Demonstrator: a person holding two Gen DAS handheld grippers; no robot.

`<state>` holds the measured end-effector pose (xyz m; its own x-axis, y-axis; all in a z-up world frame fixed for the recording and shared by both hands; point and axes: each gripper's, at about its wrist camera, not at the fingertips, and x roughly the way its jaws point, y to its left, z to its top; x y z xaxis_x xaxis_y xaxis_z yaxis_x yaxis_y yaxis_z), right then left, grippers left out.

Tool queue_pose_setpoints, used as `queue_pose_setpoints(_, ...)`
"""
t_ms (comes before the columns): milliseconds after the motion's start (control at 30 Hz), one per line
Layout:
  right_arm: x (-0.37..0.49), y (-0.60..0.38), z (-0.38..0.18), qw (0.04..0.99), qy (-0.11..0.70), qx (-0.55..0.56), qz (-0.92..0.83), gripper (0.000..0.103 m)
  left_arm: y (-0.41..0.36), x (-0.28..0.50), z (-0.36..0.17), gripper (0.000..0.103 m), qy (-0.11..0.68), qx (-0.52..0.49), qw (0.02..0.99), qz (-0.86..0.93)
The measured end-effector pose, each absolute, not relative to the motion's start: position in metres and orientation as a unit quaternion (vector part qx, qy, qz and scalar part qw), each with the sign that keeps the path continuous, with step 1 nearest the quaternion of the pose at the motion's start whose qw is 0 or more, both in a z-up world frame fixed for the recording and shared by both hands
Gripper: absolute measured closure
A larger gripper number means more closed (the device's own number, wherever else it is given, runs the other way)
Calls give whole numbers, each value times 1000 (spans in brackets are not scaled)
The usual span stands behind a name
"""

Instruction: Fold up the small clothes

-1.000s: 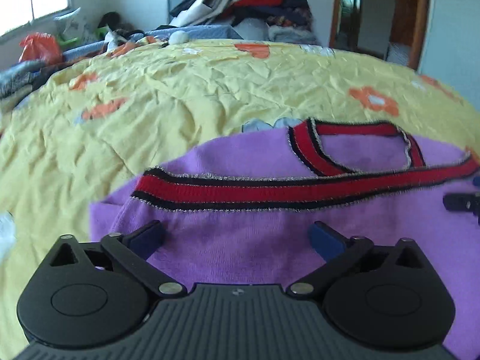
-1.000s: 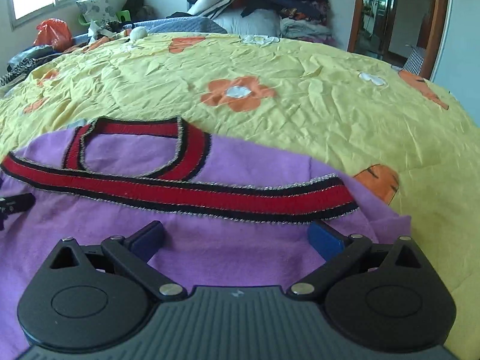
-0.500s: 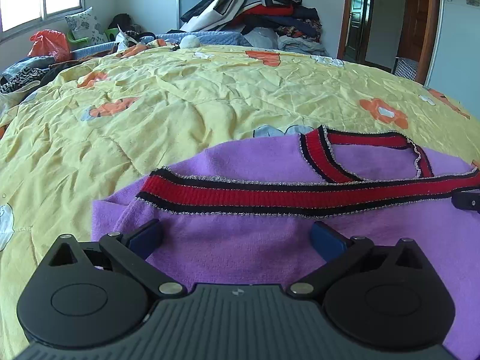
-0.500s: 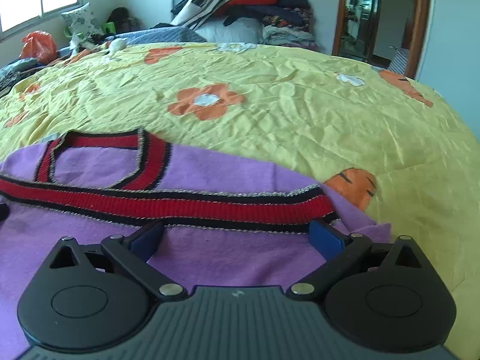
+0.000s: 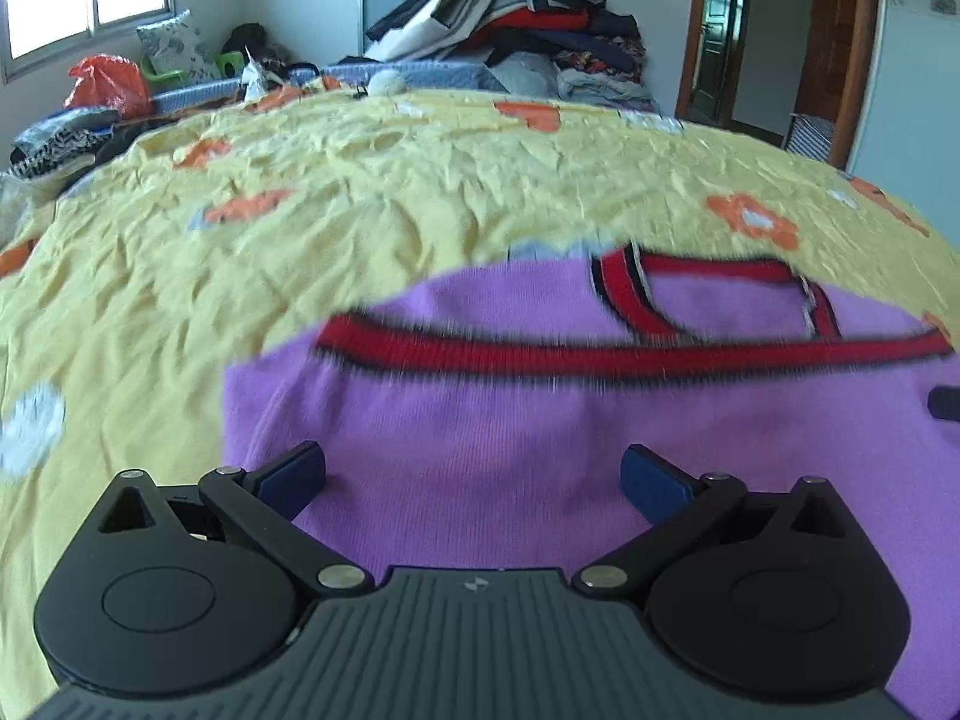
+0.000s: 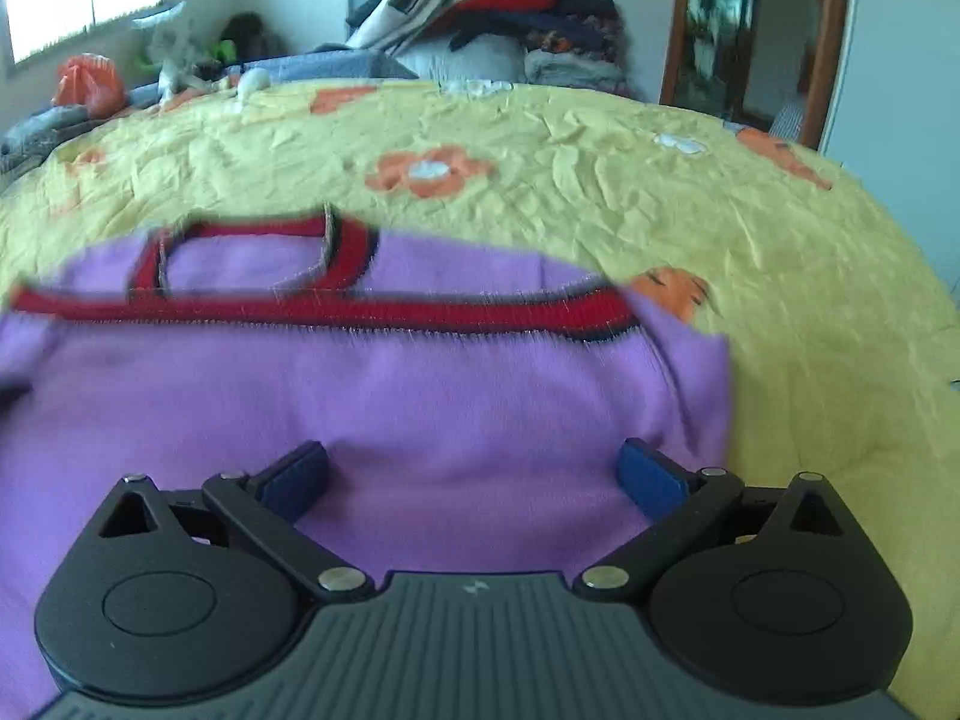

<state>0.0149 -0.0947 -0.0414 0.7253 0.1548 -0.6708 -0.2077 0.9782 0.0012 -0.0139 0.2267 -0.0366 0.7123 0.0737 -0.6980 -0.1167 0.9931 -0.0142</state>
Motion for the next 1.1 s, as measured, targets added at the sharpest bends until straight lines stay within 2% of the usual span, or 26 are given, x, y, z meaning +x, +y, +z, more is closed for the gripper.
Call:
queue_pose_setpoints(167, 16, -102, -29, 920, 382, -29, 77, 0, 246, -30, -30, 0, 372, -51, 926, 45)
queue_pose_setpoints(400, -12, -67, -25, 929, 347, -46, 123, 0, 285, -31, -8, 0, 370, -67, 927, 16)
queue_pose_setpoints(600, 42, -62, -31, 923, 364, -50, 111, 0, 253, 7, -11, 0, 371, -30, 928, -2)
queue_pose_setpoints(733, 78, -93, -39, 927, 366, -32, 79, 0, 237, 41, -33, 0, 400, -28, 916, 23)
queue_pose_setpoints(833, 90, -106, -40, 926, 373, -24, 54, 0, 234, 46, -40, 0, 386, -20, 921, 40)
queue_pose_setpoints(933, 73, -95, -26, 925, 378, -38, 23, 0, 237, 48, -38, 0, 391, -27, 919, 44)
queue_pose_setpoints(1100, 9, -76, -17, 926, 364, -25, 97, 0, 237, 47, -39, 0, 386, -22, 921, 40)
